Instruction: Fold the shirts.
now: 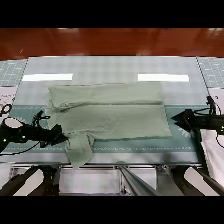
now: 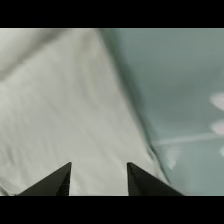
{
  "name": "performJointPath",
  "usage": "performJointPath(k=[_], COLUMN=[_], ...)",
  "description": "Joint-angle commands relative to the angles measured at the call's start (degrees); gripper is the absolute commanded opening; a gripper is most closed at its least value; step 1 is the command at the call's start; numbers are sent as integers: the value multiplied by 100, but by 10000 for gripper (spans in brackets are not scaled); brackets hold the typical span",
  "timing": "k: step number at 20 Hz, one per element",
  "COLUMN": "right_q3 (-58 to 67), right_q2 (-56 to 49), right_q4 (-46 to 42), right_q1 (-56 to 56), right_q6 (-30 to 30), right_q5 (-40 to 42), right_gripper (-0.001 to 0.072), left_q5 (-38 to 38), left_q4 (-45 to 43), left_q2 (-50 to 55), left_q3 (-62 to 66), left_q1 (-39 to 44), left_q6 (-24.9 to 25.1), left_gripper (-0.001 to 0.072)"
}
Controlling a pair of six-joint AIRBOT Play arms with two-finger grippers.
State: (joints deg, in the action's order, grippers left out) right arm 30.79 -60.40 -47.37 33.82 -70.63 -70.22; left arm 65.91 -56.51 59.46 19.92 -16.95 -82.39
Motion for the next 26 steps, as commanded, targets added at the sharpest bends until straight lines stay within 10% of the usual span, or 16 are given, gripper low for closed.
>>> performJointPath(k=[1, 12, 16, 26], right_q3=[-243, -275, 101, 2284], right_q2=[-4, -1207, -1263, -1670], right_q4=[-1209, 20, 203, 332], right_q1=[286, -350, -1073, -1700], right_q6=[-492, -129, 116, 216], right_q5=[-291, 273, 527, 175], right_gripper=[407, 406, 26, 23], left_q5=[31, -120, -129, -811], left_q4=[4, 133, 168, 369], left_q2=[9, 9, 9, 433], left_q3=[-7, -4, 170, 2295], left_q1=[81, 81, 79, 103], left_q6=[181, 184, 186, 566], left_gripper=[18, 18, 19, 18])
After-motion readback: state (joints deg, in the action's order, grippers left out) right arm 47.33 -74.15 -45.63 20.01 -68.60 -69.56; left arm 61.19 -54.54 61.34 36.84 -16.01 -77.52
